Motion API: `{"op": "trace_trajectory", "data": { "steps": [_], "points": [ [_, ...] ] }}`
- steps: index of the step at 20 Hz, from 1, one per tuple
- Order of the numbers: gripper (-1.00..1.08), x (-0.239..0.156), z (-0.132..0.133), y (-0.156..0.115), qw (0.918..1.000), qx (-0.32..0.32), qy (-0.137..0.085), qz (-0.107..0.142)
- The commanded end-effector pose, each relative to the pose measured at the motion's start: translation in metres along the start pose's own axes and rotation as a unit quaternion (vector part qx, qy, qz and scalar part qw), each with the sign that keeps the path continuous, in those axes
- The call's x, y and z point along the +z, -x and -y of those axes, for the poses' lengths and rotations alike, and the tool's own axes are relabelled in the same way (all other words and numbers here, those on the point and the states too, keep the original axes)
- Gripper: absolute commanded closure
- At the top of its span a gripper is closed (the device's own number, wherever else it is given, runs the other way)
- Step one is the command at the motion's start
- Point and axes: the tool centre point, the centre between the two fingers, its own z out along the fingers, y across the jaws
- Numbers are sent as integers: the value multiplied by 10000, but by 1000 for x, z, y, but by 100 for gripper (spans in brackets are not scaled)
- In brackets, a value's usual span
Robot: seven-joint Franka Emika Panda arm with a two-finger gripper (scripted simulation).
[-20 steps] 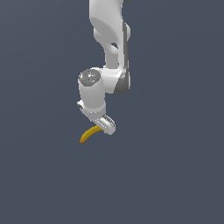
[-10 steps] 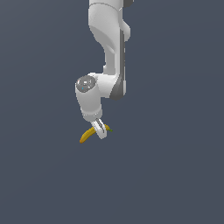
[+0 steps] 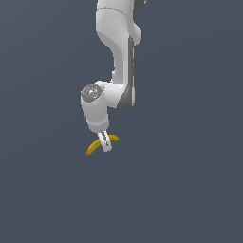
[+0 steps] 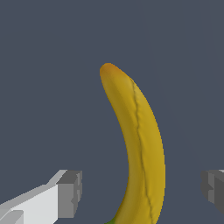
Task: Pick up the object and move it to a goal position.
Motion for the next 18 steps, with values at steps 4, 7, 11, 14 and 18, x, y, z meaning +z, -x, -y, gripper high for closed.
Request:
{"op": "trace_trajectory", "data": {
  "steps": [4, 7, 11, 14, 18],
  "points": [
    [-92, 2, 0, 0, 10000, 19, 1, 0],
    [-92, 9, 0, 0, 10000, 22, 1, 0],
    [-92, 27, -1, 0, 10000, 36, 1, 0],
    [-92, 41, -1, 0, 10000, 43, 1, 0],
    [-92, 50, -1, 0, 10000, 47, 0, 0]
  ]
}}
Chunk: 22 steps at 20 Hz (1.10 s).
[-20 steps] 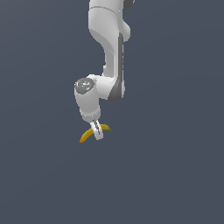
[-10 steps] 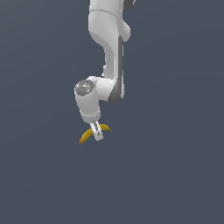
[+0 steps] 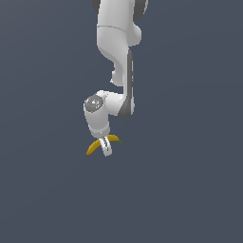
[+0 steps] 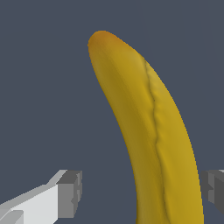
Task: Pick up the object and move it to a goal position.
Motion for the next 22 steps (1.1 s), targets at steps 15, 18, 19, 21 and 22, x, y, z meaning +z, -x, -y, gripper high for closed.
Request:
{"op": "trace_trajectory", "data": {
  "steps": [15, 18, 19, 21, 22],
  "points": [
    [108, 3, 0, 0, 10000, 7, -2, -3],
    [108, 1, 2, 8, 10000, 7, -2, -3],
    [108, -1, 3, 13, 10000, 7, -2, -3],
    [108, -4, 5, 23, 10000, 7, -2, -3],
    [108, -6, 6, 29, 10000, 7, -2, -3]
  ]
}}
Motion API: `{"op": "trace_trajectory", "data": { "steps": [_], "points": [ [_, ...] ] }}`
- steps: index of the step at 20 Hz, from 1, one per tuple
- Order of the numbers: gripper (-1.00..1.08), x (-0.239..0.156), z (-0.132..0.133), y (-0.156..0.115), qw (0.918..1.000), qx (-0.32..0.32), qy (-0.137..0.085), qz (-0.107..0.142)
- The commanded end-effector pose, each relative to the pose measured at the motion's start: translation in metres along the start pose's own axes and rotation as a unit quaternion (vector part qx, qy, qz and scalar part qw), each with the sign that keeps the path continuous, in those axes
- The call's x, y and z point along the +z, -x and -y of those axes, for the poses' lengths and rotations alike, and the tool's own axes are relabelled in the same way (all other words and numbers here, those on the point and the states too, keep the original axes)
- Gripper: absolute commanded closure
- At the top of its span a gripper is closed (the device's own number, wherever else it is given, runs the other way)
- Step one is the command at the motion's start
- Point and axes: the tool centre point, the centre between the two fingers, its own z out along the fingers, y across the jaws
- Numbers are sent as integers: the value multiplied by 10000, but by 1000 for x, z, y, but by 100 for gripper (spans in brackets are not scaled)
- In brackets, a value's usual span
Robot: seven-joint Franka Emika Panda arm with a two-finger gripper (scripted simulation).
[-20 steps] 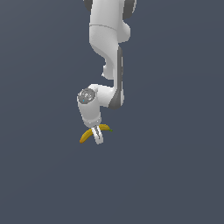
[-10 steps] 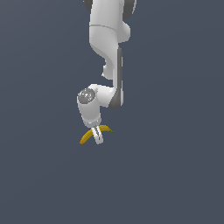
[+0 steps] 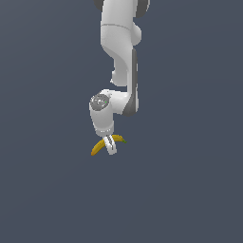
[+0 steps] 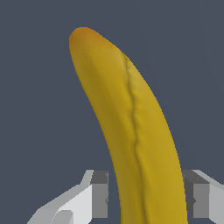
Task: Pick up the object and move it to a goal position.
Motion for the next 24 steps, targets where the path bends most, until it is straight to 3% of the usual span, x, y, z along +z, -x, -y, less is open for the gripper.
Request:
{"op": "trace_trajectory", "data": {
  "steps": [1, 14, 24],
  "points": [
    [108, -6, 4, 16, 10000, -10, -13, -3],
    [108, -41, 29, 131, 10000, -14, -16, -3],
    [108, -50, 38, 160, 10000, -14, -16, -3]
  ]
}}
